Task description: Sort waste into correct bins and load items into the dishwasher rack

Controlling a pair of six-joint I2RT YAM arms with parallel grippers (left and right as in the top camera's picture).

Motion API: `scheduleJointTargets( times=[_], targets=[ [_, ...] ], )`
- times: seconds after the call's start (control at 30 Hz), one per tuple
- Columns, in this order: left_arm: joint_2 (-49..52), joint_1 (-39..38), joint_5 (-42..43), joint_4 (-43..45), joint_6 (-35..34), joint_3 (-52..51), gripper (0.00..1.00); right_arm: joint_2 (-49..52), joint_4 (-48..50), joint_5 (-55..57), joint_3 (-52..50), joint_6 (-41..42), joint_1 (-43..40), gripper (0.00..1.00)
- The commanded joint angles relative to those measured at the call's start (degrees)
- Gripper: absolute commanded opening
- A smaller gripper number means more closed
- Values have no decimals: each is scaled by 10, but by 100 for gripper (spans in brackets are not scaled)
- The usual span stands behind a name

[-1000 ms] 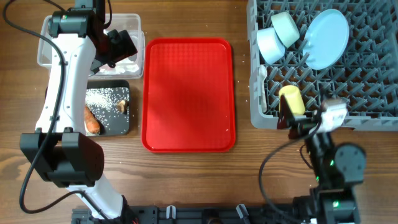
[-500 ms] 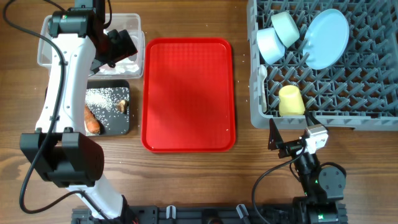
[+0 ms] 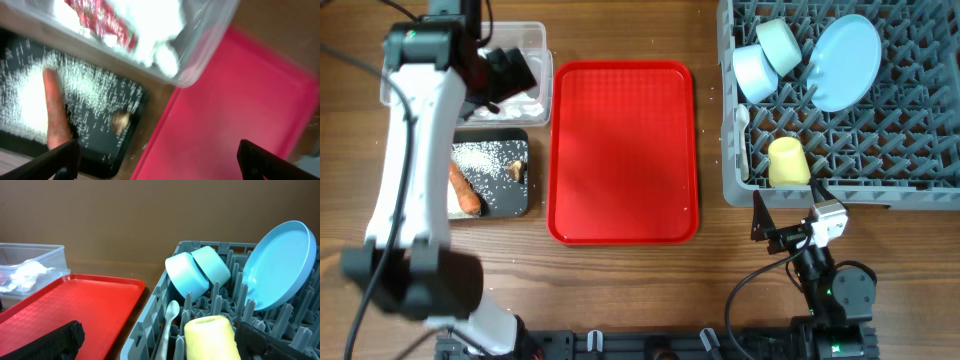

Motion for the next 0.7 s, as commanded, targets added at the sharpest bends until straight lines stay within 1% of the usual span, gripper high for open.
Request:
scheduleJointTargets(
  times=[0.0,0.03,0.07,0.1,0.13,0.17,0.23,0.27,0.37,0.4,0.43,0.5,0.67],
  targets=[
    [-158,1,-12,135,59,-77,100,-1,1,-10,-1,1,-2,100],
    [-221,2,-8,223,80,-146,100,-1,1,-10,-1,1,-2,100],
    [-275,2,-7,280,85,-210,100,-1,1,-10,-1,1,-2,100],
    [-349,7,-5,336,89,-301,100,-1,1,-10,-1,1,-2,100],
    [-393,12,0,364,89,-360,100,-1,1,-10,-1,1,-2,100],
    [-458,21,4,406,89,-443,100,-1,1,-10,-1,1,-2,100],
    [-563,35,4,494,89,-584,100,-1,1,-10,-1,1,-2,100],
    [-620,42,3,552,89,-664,100,-1,1,-10,-1,1,-2,100],
    [-730,48,3,678,89,-823,100,-1,1,-10,-1,2,-2,100],
    [-769,48,4,735,89,-882,100,-1,1,-10,-1,2,-2,100],
    [-798,48,4,777,89,-929,100,-1,1,-10,-1,1,-2,100],
    [-831,47,4,821,89,-982,100,-1,1,-10,-1,1,-2,100],
    [-880,46,14,822,89,-1018,100,-1,1,-10,-1,1,-2,100]
  ],
)
